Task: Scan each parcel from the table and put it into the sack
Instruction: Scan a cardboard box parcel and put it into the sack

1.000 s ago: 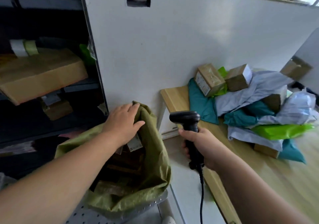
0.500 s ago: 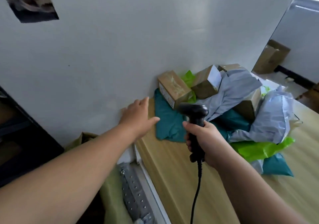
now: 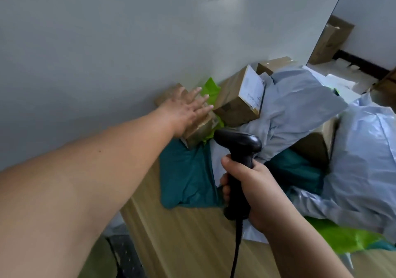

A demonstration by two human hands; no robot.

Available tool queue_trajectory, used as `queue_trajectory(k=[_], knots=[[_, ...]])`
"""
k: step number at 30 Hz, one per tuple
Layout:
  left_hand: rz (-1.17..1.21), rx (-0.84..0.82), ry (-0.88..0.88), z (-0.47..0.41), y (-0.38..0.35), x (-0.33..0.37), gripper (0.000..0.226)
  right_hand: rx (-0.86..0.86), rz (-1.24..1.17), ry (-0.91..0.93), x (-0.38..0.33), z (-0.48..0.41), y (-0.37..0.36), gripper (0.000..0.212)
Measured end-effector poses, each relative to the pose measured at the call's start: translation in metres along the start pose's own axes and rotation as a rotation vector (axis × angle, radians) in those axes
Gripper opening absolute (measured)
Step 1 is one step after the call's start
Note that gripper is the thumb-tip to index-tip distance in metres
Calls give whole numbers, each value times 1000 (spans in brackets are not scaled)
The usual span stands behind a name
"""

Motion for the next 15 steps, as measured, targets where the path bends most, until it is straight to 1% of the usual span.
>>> queue_trajectory(k=[2,3,5,6,8,9,11,12,13,15], knots=[[-7,-14,-14,-6,-8,1,90,14,-1,-9,2,-5,4,21],[1,6,-24,-7,-10,0,90,18,-7,-13,3,-5,6,21],[77,91,-5,-3,-9,-2,89,22,-15,-17,3,-4,10,21],[165,151,45,1,-6,-5,90,20,-13,-17,2,-2,12,21],[379,237,217,15,2,-15,89,10,-10,-17,0,4,15,22],[514,235,337,25,5,-21,89,5,-10,-17,-2,8,15,22],[944,149,574,50,9,-31,90,-7,-8,-12,-8,20,15,21],[1171,99,659,65,10,-32,83,-17,-2,-6,-10,27,14,21],[1356,63,719,79,11,-32,70,-33,7,0,-13,35,12,21],[1560,-6,809,111,13,-29,43,-73,21,2,-18,54,8,21]])
Point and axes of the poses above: each hand's wrist, its own z-axis away from the middle knuckle, its own y-axis out of the back of the hand, x = y × z, the point moved 2 cm from there along -z, towards the middle knuckle, and after that the axes turned 11 degrees about x, right-handed, at the moved point
